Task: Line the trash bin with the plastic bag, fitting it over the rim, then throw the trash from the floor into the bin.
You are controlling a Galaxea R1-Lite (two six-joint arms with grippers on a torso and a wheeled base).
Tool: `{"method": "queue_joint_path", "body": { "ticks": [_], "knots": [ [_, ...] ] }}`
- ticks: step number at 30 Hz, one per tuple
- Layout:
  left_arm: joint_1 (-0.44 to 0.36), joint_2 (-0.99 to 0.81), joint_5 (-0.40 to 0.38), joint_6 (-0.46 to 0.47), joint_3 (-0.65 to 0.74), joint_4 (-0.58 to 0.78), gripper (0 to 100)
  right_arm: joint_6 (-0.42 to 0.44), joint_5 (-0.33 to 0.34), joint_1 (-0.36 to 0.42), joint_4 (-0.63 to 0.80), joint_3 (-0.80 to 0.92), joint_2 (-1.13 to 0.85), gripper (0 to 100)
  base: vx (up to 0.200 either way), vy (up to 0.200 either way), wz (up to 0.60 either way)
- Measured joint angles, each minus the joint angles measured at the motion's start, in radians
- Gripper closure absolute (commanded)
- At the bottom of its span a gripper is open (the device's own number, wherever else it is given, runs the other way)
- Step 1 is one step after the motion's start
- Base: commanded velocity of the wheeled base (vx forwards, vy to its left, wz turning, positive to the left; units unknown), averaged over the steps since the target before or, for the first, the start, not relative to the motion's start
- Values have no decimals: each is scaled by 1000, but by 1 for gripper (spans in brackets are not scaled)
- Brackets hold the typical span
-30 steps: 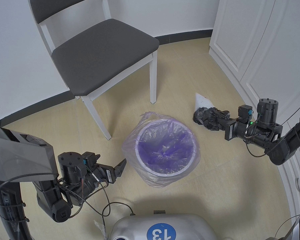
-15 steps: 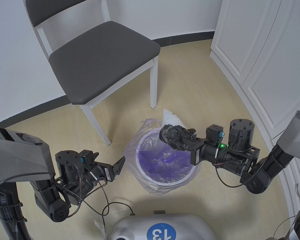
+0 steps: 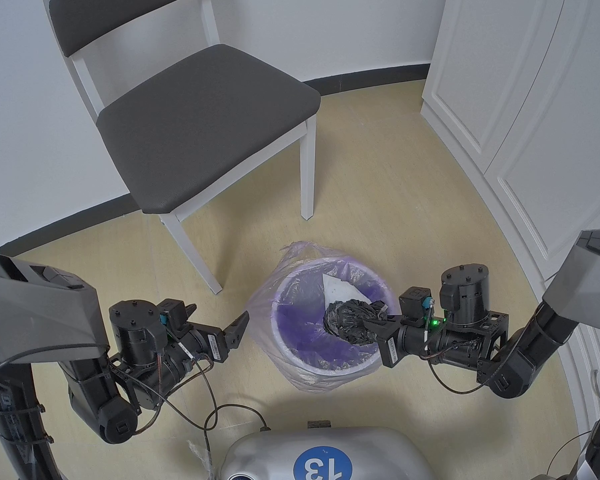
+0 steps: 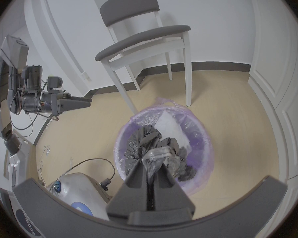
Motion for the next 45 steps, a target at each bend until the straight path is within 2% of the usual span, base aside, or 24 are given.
{"method": "queue_joint_path", "body": {
  "ticks": [5, 15, 18, 24, 27, 32, 38, 45],
  "knots": [
    [0, 0, 0, 0, 1, 0, 0, -28, 0, -1, 84, -6, -7, 100, 0, 0, 0],
    [0, 1, 0, 0, 1, 0, 0, -30, -1, -5, 99, -57, 28, 100, 0, 0, 0],
    [0, 2, 0, 0, 0, 0, 0, -18, -7, -3, 95, -95, 58, 100, 0, 0, 0],
    [1, 4, 0, 0, 0, 0, 0, 70, -38, 6, 16, -189, 141, 100, 0, 0, 0],
    [3, 8, 0, 0, -1, 0, 0, 78, -47, 11, -4, -192, 162, 100, 0, 0, 0],
    [5, 13, 0, 0, 0, 0, 0, 62, -49, 14, 40, -172, 163, 100, 0, 0, 0],
    [9, 13, 0, 0, -2, 0, 0, 45, -45, 11, 236, -230, 126, 100, 0, 0, 0],
    [11, 13, 1, 0, 1, 0, 0, 30, -37, 11, 502, -429, 69, 100, 0, 0, 0]
  ]
}}
